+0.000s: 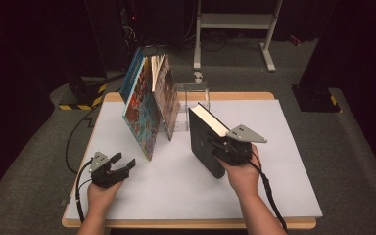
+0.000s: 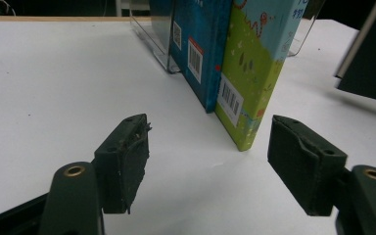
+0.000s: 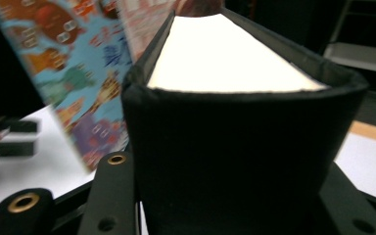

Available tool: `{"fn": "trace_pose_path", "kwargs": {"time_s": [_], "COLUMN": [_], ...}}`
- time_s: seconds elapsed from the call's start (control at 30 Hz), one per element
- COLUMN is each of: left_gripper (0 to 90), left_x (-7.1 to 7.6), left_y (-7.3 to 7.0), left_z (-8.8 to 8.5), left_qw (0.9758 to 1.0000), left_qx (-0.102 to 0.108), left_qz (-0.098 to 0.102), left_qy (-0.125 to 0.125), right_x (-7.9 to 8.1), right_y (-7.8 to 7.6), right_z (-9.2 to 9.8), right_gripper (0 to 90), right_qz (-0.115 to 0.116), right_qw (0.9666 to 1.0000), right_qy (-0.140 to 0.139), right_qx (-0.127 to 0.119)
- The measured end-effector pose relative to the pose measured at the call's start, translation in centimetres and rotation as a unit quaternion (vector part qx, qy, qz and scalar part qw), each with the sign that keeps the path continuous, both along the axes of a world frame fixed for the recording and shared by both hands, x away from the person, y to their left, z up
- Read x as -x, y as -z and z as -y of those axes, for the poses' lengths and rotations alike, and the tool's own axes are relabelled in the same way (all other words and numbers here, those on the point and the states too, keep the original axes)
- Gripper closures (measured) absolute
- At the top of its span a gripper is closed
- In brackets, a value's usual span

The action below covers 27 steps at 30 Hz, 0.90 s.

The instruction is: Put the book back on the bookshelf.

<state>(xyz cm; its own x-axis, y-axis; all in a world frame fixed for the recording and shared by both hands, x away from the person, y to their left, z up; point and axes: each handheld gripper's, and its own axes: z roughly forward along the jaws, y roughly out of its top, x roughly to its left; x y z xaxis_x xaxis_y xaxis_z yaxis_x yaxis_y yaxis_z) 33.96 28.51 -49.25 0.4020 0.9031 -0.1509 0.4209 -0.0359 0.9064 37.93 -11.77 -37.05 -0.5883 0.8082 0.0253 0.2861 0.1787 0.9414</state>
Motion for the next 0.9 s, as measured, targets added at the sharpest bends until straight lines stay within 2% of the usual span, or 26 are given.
{"fn": "trace_pose_path", "kwargs": {"time_s": [0.13,0.37,0.63,0.9], "left_gripper": [31.8,31.8,31.9,31.9], "left_x": [0.1,0.1,0.1,0.1], "left_y": [0.0,-0.1,-0.1,-0.1], "left_z": [0.1,0.2,0.0,0.1], "left_qw": [1.0000,0.9996,0.9992,0.9991], "left_qx": [0.004,0.023,0.037,0.037], "left_qz": [0.002,0.003,0.003,0.002], "left_qy": [0.005,0.014,0.013,0.019], "right_x": [-2.2,-5.3,-8.8,-12.0], "right_y": [-0.2,-0.3,0.0,0.2], "right_z": [-1.3,-2.2,-4.0,-5.9], "right_gripper": [54.0,54.0,54.0,54.0], "right_qz": [0.008,0.018,0.021,0.032], "right_qw": [0.9995,0.9972,0.9950,0.9926], "right_qy": [0.031,0.071,0.097,0.117], "right_qx": [0.002,-0.011,-0.003,0.002]}}
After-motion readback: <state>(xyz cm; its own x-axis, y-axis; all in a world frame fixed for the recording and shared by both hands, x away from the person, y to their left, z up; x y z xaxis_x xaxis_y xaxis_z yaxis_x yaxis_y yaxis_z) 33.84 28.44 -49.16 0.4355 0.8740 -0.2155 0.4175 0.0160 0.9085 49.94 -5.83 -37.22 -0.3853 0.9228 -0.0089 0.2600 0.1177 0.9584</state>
